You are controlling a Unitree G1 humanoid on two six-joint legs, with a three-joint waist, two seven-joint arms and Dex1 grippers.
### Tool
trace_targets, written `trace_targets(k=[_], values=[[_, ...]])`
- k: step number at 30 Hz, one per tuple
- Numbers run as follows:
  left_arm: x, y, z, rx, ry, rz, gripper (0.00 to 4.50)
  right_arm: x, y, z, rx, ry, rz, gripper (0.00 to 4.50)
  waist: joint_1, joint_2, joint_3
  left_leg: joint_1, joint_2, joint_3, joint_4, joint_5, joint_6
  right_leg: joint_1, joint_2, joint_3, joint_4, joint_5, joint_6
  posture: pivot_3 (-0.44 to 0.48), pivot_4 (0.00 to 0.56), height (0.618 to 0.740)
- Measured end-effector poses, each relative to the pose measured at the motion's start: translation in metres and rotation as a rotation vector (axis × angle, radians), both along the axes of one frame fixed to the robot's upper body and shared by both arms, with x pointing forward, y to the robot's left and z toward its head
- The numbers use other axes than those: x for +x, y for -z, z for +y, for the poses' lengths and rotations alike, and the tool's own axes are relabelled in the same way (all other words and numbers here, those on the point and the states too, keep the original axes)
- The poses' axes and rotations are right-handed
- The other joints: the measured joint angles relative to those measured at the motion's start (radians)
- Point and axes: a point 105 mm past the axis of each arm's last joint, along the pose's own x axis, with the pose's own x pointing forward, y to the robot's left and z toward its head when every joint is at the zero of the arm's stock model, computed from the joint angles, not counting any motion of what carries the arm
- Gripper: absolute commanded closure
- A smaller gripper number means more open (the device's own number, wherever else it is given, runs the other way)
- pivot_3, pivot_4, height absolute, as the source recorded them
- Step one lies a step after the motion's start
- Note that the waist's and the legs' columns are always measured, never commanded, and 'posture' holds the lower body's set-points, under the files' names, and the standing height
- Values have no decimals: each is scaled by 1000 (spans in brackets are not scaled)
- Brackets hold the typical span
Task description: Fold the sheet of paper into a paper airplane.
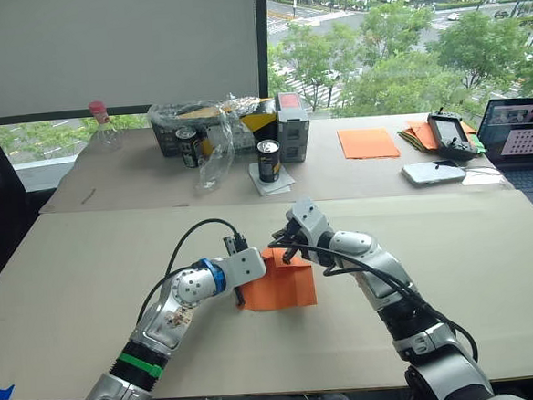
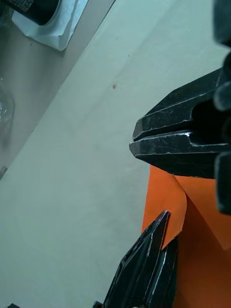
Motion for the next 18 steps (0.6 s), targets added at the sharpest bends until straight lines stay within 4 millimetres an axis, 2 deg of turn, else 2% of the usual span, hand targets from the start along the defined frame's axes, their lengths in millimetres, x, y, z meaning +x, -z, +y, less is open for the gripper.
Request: trace_targets(k=[12, 17, 18], values=[[-1, 0, 0, 31, -2, -19, 4470, -2, 23, 6, -46, -73, 58, 4500, -3, 1, -1, 1, 0, 0, 0, 0, 0, 0, 0, 0, 1, 0, 0, 0, 150, 730], [-2, 0, 2, 24, -12, -10, 4470, 2, 24, 7, -66, -87, 49, 4500, -6, 1, -1, 1, 0, 0, 0, 0, 0, 0, 0, 0, 1, 0, 0, 0, 150, 730], [-2, 0, 2, 16, -20, -3, 4224, 3, 24, 6, -69, -88, 45, 4500, -6, 1, -1, 1, 0, 0, 0, 0, 0, 0, 0, 0, 1, 0, 0, 0, 150, 730]])
